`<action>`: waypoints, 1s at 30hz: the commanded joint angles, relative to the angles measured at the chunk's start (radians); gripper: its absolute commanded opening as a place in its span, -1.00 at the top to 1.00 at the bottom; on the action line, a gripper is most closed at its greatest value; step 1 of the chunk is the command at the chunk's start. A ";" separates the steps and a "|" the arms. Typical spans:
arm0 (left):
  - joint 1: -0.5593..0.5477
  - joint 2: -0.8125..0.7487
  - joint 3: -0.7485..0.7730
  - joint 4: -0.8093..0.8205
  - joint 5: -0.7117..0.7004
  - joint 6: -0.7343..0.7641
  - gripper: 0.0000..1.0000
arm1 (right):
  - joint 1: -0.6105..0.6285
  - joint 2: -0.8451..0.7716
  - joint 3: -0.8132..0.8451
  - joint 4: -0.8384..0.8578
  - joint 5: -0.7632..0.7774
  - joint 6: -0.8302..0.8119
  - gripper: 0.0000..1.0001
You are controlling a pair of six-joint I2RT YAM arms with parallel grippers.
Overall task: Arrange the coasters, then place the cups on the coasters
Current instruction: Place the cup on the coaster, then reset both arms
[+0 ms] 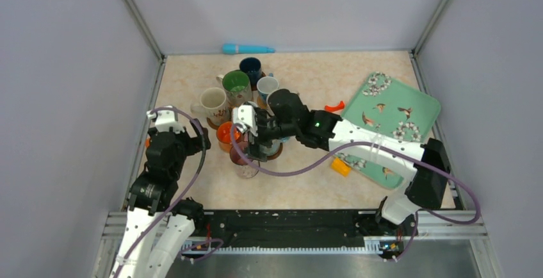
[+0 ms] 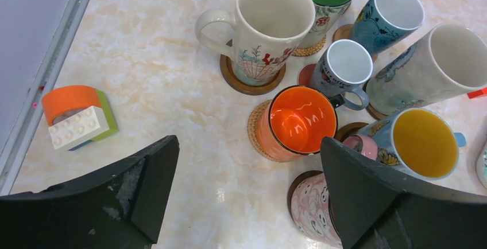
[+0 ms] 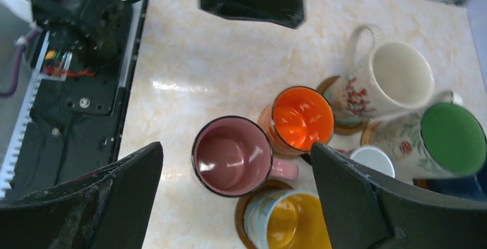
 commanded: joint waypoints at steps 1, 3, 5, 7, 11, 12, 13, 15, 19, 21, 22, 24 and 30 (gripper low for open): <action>-0.004 -0.022 0.018 0.022 0.055 -0.012 -0.97 | -0.005 -0.132 -0.053 0.122 0.238 0.433 -0.98; -0.005 -0.034 0.017 0.028 0.094 -0.011 -0.98 | -0.004 -0.179 -0.079 0.099 0.286 0.506 -0.98; -0.005 -0.043 0.019 0.036 0.149 -0.017 -0.97 | -0.003 -0.247 -0.147 0.089 0.326 0.554 -0.98; -0.005 -0.051 0.022 0.043 0.215 -0.035 -0.97 | -0.003 -0.328 -0.221 0.098 0.415 0.582 -0.98; -0.003 -0.070 0.025 0.082 0.396 -0.059 -0.97 | -0.007 -0.498 -0.328 0.047 0.712 0.663 -0.98; -0.003 -0.073 0.029 0.092 0.441 -0.059 -0.97 | -0.008 -0.529 -0.334 0.010 0.768 0.692 -0.98; -0.004 -0.072 0.033 0.099 0.482 -0.062 -0.97 | -0.009 -0.561 -0.338 -0.023 0.815 0.716 -0.98; -0.005 -0.071 0.045 0.108 0.558 -0.073 -0.97 | -0.009 -0.617 -0.347 -0.099 0.948 0.845 -0.98; -0.005 -0.071 0.053 0.159 0.690 -0.096 -0.98 | -0.009 -0.718 -0.331 -0.300 1.157 1.080 -0.98; -0.004 -0.078 0.055 0.181 0.718 -0.112 -0.97 | -0.009 -0.771 -0.325 -0.383 1.213 1.168 -0.98; -0.004 -0.079 0.053 0.191 0.724 -0.119 -0.98 | -0.010 -0.793 -0.323 -0.419 1.234 1.198 -0.98; -0.005 -0.085 0.053 0.203 0.731 -0.133 -0.97 | -0.010 -0.832 -0.323 -0.491 1.273 1.243 -0.98; -0.004 -0.095 0.066 0.172 0.703 -0.160 -0.97 | -0.010 -0.927 -0.337 -0.586 1.340 1.319 -0.98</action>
